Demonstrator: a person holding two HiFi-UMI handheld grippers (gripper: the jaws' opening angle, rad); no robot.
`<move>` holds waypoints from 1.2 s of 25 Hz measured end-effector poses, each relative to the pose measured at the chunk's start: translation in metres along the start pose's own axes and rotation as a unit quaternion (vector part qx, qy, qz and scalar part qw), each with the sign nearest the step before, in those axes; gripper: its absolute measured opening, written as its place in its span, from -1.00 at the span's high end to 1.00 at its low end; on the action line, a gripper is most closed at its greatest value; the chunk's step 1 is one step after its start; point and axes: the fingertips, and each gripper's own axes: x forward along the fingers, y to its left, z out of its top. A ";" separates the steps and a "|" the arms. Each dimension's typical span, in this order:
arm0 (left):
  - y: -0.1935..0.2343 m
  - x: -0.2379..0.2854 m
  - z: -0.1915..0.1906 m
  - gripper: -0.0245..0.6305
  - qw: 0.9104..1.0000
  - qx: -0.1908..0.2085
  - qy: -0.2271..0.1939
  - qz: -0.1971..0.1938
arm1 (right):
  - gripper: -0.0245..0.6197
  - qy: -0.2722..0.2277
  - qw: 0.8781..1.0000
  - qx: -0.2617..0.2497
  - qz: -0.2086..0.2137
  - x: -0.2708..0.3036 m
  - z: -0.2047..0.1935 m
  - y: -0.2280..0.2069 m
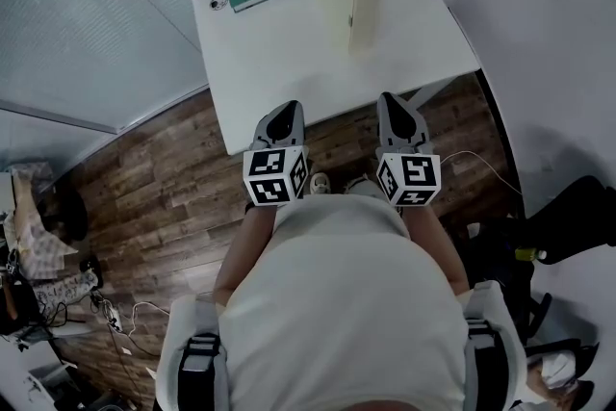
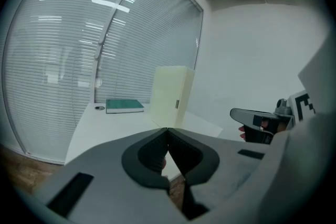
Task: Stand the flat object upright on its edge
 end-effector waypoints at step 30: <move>0.009 0.011 0.001 0.87 1.000 0.000 0.005 0.010 | 0.87 0.015 1.000 0.009 -0.010 0.014 -0.008 -0.014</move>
